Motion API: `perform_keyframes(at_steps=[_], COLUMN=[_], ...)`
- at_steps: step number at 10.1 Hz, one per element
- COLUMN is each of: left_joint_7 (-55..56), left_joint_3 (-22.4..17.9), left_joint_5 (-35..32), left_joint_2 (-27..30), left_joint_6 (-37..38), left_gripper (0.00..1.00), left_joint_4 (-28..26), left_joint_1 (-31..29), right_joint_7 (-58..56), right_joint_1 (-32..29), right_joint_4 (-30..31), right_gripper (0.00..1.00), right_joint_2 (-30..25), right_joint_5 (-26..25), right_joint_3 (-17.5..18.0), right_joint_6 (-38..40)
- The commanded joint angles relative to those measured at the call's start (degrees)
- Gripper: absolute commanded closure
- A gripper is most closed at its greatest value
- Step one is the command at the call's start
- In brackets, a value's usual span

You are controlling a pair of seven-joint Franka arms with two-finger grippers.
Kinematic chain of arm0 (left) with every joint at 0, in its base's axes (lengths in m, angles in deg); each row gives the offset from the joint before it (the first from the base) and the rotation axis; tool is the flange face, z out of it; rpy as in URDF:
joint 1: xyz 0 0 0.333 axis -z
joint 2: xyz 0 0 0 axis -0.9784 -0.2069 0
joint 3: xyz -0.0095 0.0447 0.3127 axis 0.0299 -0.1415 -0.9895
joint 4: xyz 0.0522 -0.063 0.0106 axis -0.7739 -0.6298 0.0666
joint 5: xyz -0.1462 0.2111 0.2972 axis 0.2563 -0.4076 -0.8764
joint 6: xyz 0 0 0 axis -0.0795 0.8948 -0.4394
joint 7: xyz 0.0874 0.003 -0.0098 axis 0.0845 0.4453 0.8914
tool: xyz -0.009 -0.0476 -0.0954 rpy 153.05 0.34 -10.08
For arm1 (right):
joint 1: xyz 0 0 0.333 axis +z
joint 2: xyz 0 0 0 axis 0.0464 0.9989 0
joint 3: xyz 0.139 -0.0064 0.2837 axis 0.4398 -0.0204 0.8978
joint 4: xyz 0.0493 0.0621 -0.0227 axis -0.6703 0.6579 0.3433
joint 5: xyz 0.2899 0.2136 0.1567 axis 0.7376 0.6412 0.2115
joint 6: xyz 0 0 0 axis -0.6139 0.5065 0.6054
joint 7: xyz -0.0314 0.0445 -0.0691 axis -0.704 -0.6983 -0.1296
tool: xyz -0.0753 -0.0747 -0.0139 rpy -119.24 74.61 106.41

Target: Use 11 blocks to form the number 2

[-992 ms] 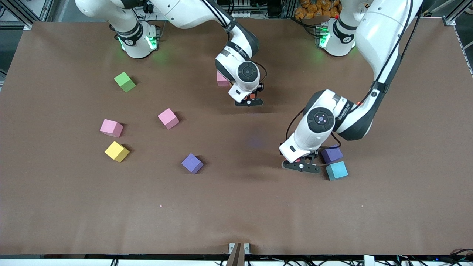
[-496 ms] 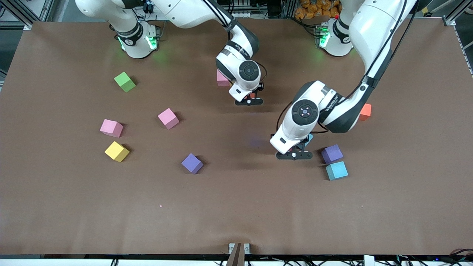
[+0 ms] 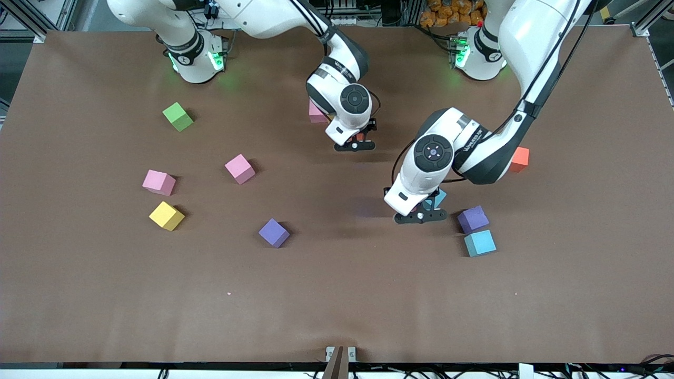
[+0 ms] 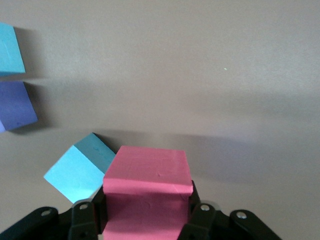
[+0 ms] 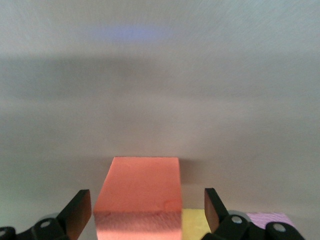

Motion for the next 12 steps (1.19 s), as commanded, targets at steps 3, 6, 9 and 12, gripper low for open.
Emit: perform_keyframes(at_steps=[3,6,9,12], left_joint_7=[6.84,13.87,15.29,15.3], left_joint_3=[2.31,3.71,4.77,4.86], left_joint_5=[1.09,1.62,1.62,1.01], left_joint_2=[2.28,0.97,0.87,0.79], left_joint_6=[2.43,2.26,-0.1,-7.39], left_gripper=[0.65,0.65,0.64,0.64], left_joint_4=[-1.71,-1.71,-4.94,-8.9], left_joint_1=[-0.05,0.74,1.09,2.59], right_joint_7=[-9.83,-16.9,-32.12,-48.96], right_joint_1=[-7.52,-13.34,-23.14,-31.09], right_joint_4=[0.86,3.31,4.55,5.34], right_gripper=[0.0,0.0,0.0,0.0], right_joint_2=[-7.9,-11.59,-12.04,-11.69], right_joint_5=[-1.29,-6.99,-9.99,-9.99], right_joint_3=[-0.76,-0.85,-0.85,-0.85], right_joint_6=[9.3,12.57,11.44,10.2])
